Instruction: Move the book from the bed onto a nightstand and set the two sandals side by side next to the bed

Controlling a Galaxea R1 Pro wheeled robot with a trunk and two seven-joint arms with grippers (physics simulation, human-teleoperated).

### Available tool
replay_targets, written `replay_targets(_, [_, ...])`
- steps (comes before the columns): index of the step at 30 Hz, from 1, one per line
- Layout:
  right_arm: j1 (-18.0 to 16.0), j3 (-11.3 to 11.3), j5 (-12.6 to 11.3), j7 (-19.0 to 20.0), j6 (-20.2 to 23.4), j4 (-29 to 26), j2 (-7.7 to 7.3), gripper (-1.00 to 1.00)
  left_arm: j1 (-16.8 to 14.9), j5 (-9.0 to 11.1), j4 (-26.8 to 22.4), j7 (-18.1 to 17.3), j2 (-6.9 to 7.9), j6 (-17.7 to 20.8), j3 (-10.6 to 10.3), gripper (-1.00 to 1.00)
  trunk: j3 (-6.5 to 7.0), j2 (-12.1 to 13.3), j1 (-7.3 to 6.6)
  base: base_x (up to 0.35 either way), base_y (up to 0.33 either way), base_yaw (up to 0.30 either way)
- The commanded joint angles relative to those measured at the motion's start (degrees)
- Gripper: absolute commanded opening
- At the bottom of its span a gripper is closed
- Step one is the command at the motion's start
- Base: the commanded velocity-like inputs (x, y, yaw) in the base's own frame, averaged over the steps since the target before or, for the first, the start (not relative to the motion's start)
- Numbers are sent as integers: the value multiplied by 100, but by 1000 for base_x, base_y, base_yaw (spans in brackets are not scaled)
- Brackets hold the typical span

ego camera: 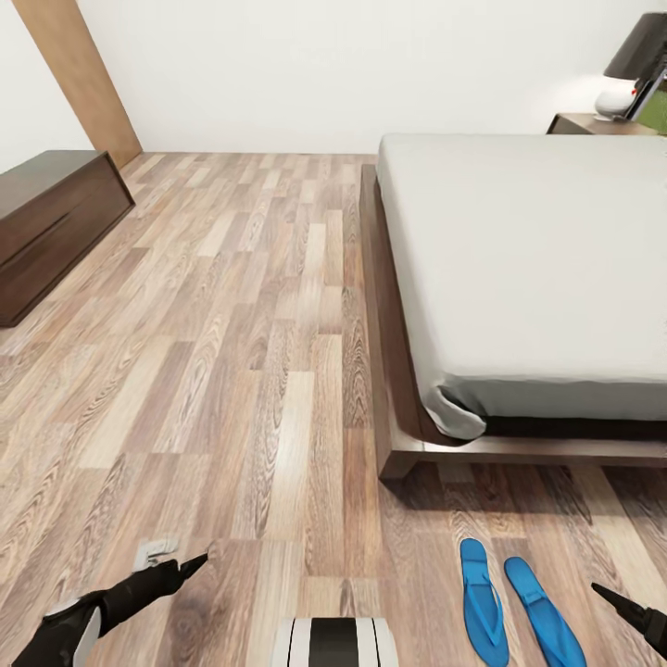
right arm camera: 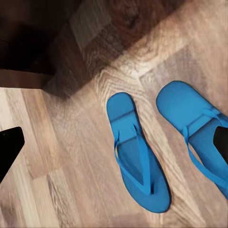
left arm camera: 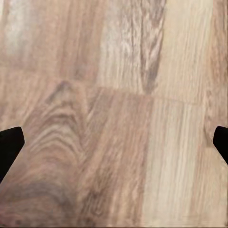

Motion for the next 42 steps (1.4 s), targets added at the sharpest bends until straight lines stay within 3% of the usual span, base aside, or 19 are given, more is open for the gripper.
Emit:
replay_targets(1, [-10, -33, 1, 30, 33, 30, 0, 100, -4, -26, 101, -94, 20, 54, 46, 100, 19, 0, -3, 0, 0, 0])
replay_targets(10, [-10, -18, 6, -12, -451, 116, 52, 100, 3, -27, 1093, -249, 141, -723, 56, 100, 219, 12, -27, 0, 0, 0])
replay_targets(14, [-10, -6, 12, -33, -546, 107, 241, 100, 4, -37, 1237, -249, 131, -765, 48, 100, 307, 17, -37, 0, 0, 0])
replay_targets(21, [-10, -5, 12, -39, -555, 118, 276, 100, 5, -39, 1343, -250, 127, -769, 48, 100, 462, 26, -55, 0, 0, 0])
replay_targets(32, [-10, 4, 12, -53, -560, 113, 433, 100, 2, -39, 1348, -252, 134, -764, 48, 100, 462, 26, -55, 0, 0, 0])
replay_targets(42, [-10, 12, 18, -53, -564, 111, 473, 100, 4, -41, 1355, -251, 129, -760, 48, 100, 684, 40, -81, 0, 0, 0])
